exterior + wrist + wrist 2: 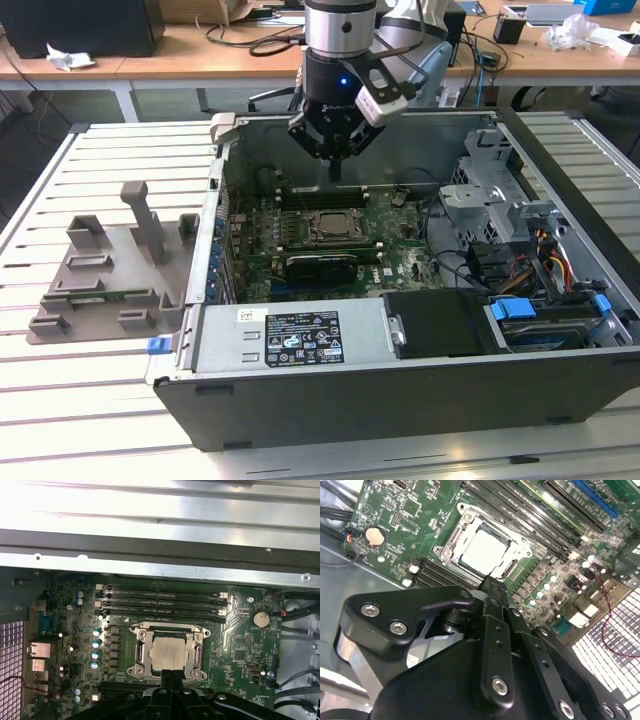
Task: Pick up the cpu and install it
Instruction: 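Install the first cpu locking lever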
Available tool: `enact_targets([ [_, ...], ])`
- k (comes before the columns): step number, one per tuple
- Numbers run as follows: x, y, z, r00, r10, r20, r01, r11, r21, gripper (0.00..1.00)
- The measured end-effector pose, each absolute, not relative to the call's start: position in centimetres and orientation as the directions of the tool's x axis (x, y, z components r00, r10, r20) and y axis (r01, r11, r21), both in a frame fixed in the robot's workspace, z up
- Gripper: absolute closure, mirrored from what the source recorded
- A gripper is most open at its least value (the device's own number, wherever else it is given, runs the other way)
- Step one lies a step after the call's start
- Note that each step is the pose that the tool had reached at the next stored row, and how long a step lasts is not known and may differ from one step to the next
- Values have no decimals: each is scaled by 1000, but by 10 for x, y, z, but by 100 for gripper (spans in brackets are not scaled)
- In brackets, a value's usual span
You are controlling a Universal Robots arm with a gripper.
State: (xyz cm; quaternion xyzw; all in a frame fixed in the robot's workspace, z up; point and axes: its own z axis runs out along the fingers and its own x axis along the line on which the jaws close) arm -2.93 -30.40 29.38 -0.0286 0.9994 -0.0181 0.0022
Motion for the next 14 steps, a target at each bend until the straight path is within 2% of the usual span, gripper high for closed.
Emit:
enact_targets([
  [14, -47, -304, 296, -998, -57, -3, -57, 998, -36, 89],
])
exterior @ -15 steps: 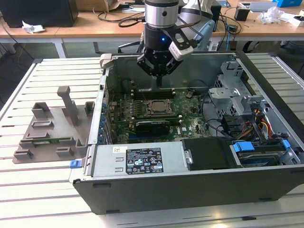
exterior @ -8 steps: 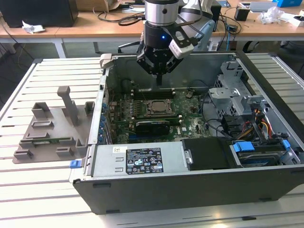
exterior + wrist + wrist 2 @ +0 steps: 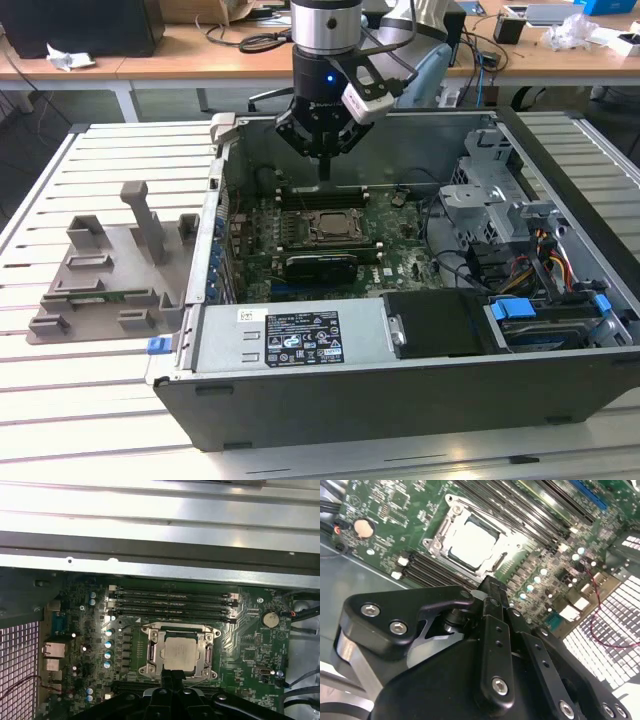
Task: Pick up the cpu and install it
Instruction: 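Install the first cpu locking lever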
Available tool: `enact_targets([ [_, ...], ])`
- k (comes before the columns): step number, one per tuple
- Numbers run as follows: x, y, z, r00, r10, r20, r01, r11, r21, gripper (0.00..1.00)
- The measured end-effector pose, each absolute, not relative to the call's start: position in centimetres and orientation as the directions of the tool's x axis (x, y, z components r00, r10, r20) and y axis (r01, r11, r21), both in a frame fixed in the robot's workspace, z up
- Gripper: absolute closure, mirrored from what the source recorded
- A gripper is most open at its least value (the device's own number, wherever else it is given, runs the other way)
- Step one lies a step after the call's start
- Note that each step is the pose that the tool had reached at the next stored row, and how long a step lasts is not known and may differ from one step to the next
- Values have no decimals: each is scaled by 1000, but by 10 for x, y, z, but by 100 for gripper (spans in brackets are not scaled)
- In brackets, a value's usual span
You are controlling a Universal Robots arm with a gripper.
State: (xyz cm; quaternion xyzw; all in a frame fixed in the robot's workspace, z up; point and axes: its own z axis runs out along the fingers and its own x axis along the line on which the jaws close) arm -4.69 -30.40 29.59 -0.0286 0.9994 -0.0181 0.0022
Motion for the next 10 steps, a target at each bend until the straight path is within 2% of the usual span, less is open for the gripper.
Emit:
enact_targets([
  [10, -71, -304, 296, -998, -57, -3, -57, 998, -36, 89],
])
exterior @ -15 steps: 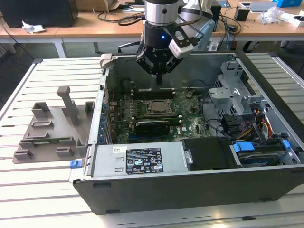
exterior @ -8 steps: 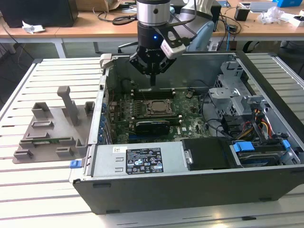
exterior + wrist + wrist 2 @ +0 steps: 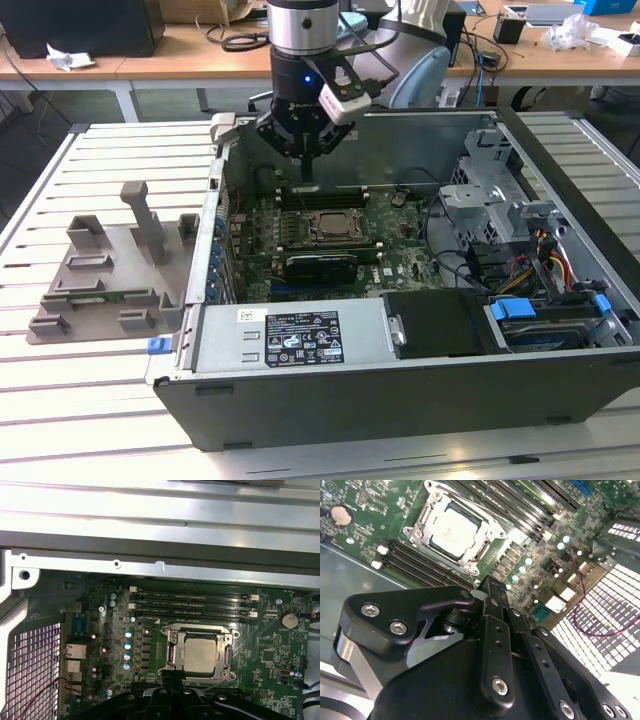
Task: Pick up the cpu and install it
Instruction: 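Install the first cpu locking lever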
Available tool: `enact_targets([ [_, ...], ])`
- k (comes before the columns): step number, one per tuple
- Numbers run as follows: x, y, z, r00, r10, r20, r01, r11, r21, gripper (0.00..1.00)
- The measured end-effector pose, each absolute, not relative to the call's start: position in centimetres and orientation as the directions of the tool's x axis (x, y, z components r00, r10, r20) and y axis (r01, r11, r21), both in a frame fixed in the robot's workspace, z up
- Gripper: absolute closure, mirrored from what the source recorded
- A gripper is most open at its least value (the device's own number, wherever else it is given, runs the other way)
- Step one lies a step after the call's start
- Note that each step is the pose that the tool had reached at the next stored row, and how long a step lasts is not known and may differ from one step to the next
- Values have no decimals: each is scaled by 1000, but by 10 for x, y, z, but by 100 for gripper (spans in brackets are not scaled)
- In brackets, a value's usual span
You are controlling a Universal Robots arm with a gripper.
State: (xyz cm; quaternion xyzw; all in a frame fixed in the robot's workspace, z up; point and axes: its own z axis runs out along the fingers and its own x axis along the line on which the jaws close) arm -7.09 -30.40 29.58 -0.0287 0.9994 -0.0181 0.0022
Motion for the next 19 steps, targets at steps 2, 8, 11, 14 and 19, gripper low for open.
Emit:
enact_targets([
  [2, -75, -304, 296, -998, -57, -3, -57, 998, -36, 89],
  [8, -84, -304, 296, -998, -57, -3, -57, 998, -36, 89],
  [11, -89, -304, 296, -998, -57, -3, -57, 998, -36, 89],
  [14, -94, -304, 296, -998, -57, -3, -57, 998, -36, 89],
  [19, -100, -304, 296, -998, -57, -3, -57, 998, -36, 89],
])
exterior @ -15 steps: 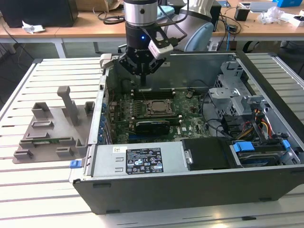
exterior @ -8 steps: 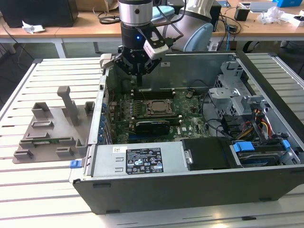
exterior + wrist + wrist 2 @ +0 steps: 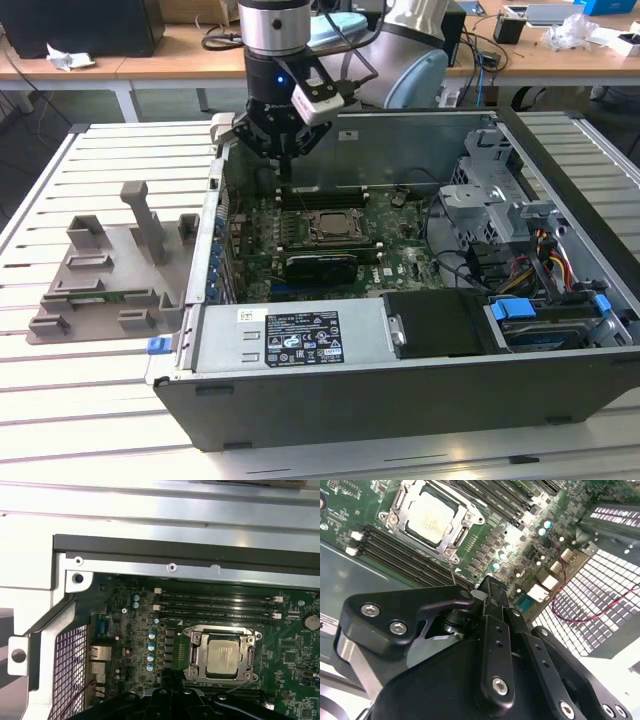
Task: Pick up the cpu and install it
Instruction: 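Install the first cpu locking lever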
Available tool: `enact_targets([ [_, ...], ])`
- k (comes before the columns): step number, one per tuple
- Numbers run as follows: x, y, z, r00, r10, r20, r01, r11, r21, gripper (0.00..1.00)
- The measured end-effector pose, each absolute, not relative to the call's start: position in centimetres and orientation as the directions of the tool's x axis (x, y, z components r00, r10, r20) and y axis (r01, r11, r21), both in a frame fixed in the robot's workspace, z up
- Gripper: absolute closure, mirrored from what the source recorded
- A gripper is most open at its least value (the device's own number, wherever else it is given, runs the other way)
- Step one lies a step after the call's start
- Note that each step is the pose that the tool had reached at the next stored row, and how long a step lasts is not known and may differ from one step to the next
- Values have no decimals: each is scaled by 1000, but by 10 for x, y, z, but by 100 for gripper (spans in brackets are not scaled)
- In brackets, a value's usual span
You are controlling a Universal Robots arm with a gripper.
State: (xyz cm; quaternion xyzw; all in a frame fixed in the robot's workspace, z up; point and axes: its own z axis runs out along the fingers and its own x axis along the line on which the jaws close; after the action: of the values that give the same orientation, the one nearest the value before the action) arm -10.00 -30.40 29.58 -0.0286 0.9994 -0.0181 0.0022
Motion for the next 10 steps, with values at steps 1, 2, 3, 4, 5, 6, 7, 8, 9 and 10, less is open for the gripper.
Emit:
enact_targets([
  [1, -101, -304, 296, -998, -57, -3, -57, 998, -36, 89],
  [2, -102, -304, 296, -998, -57, -3, -57, 998, -36, 89],
  [3, -105, -304, 296, -998, -57, -3, -57, 998, -36, 89],
  [4, -110, -302, 296, -998, -57, -3, -57, 998, -36, 89],
  [5, -112, -291, 291, -998, -58, -3, -57, 998, -36, 89],
  [6, -111, -283, 286, -998, -58, -3, -58, 998, -36, 89],
  [7, -111, -280, 284, -998, -58, -3, -58, 998, -36, 89],
  [8, -111, -278, 282, -998, -58, -3, -58, 998, -36, 89],
  [9, -111, -275, 280, -998, -58, -3, -58, 998, -36, 89],
  [10, -111, -273, 278, -998, -58, -3, -58, 998, -36, 89],
])
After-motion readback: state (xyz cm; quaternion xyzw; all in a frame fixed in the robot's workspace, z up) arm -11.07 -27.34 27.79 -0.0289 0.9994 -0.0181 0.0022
